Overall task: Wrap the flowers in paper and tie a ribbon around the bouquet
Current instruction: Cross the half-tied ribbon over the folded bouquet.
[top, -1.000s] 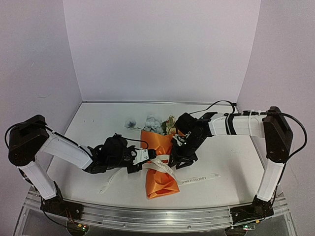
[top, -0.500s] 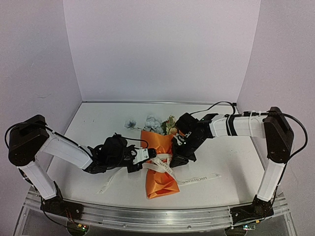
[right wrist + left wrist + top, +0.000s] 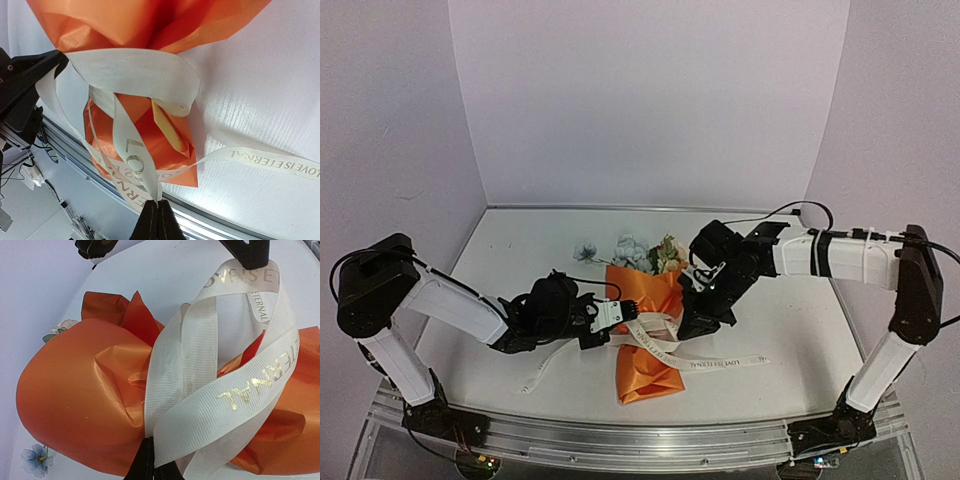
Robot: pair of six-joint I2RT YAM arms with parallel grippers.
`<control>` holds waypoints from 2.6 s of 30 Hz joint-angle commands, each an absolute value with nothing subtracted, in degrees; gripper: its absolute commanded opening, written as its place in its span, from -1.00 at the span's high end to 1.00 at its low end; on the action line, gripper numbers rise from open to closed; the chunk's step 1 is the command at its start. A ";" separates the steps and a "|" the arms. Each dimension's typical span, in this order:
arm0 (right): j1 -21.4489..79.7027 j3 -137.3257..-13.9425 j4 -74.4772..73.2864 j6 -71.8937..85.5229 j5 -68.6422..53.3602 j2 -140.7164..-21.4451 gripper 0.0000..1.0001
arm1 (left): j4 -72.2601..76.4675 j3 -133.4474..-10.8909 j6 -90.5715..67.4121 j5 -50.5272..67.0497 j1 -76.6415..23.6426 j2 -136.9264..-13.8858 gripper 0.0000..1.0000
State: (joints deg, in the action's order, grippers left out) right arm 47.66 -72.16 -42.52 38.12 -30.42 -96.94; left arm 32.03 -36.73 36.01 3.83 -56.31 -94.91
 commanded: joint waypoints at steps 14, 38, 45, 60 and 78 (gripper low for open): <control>45.76 -92.15 -56.42 31.66 -28.76 -104.32 1.00 | 26.50 -36.81 35.32 1.76 -60.49 -89.52 0.91; 43.60 -104.10 -57.05 37.50 -30.68 -113.71 1.00 | 24.05 -40.28 31.06 -5.83 -69.89 -90.77 0.62; 43.67 -103.14 -57.08 37.55 -32.05 -112.82 1.00 | 29.60 -39.74 25.45 -7.75 -70.73 -90.48 0.10; 44.39 -102.16 -57.08 37.93 -33.22 -111.37 1.00 | 25.90 -36.48 18.43 -5.36 -70.66 -81.66 -0.15; 46.68 -101.53 -55.05 44.85 -37.16 -110.21 1.00 | 22.26 -48.36 16.48 -1.03 -65.47 -91.23 0.07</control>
State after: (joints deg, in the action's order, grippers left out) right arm 46.36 -101.89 -56.54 41.92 -35.60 -113.22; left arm 23.73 -45.70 16.20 -3.21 -65.67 -89.82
